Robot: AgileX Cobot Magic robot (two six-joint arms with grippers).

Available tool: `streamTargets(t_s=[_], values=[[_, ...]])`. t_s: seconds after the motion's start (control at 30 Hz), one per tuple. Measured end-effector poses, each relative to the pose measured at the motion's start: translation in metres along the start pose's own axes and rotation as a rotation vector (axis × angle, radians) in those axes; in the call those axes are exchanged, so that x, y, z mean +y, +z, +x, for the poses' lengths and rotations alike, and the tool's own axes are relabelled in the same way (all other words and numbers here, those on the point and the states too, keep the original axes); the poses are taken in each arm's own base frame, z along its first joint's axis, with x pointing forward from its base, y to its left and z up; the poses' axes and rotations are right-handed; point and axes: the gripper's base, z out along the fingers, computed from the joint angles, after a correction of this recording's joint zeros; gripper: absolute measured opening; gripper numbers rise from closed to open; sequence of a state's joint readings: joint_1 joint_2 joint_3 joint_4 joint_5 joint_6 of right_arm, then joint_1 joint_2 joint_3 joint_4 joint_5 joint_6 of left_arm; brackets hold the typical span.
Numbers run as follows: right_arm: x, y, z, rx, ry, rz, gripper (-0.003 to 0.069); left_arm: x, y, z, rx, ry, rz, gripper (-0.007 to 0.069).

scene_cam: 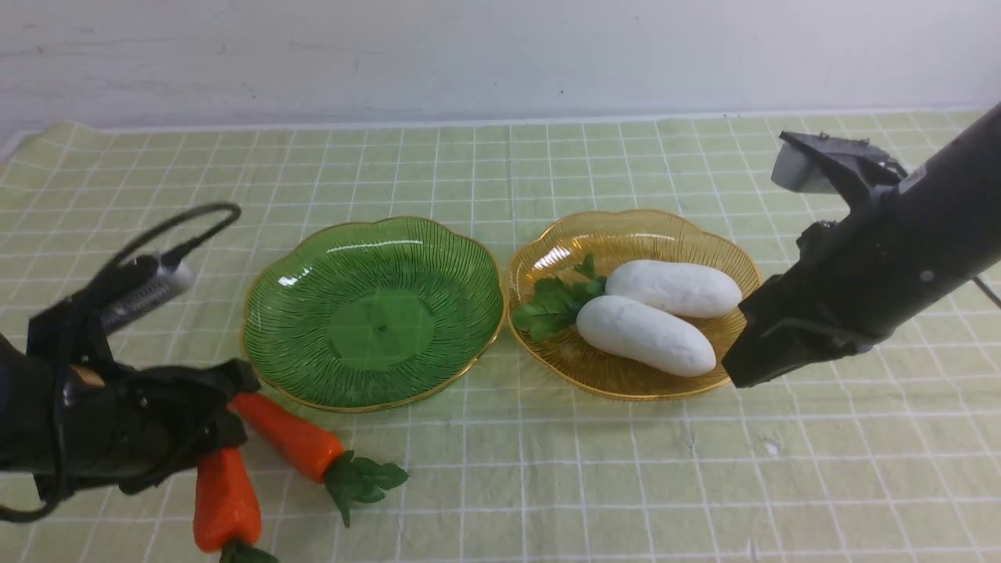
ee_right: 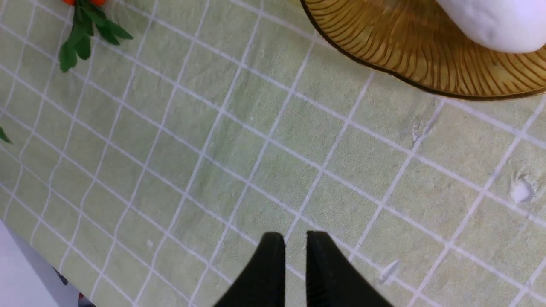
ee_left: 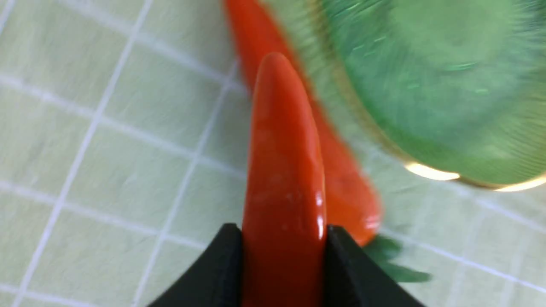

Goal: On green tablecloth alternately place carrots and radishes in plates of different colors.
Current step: 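Pick up the carrot and put it on the nearest plate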

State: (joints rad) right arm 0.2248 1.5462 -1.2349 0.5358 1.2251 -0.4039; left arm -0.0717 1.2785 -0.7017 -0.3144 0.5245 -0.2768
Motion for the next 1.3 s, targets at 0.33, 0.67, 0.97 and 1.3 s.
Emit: streamTargets(t_s=[0.33, 0.67, 0.97, 1.3], values=[[0.0, 0.0, 0.0, 0.0, 0.001, 0.0, 0.0067, -0.047, -0.005, -0.07, -0.124, -0.007, 0.12, 0.0211], [0.0, 0.0, 0.0, 0.001, 0.0, 0.002, 0.0067, -0.071, 0.091, -0.122, -0.06, -0.12, 0.191, 0.0339], [-0.005, 0.0, 0.002, 0.023, -0.028, 0.055, 0.0067, -0.073, 0.083, -0.13, 0.028, -0.038, 0.25, 0.0579], [-0.006, 0.0, 0.002, 0.026, -0.031, 0.062, 0.0066, -0.043, -0.046, -0.124, 0.056, 0.218, 0.113, 0.0171]])
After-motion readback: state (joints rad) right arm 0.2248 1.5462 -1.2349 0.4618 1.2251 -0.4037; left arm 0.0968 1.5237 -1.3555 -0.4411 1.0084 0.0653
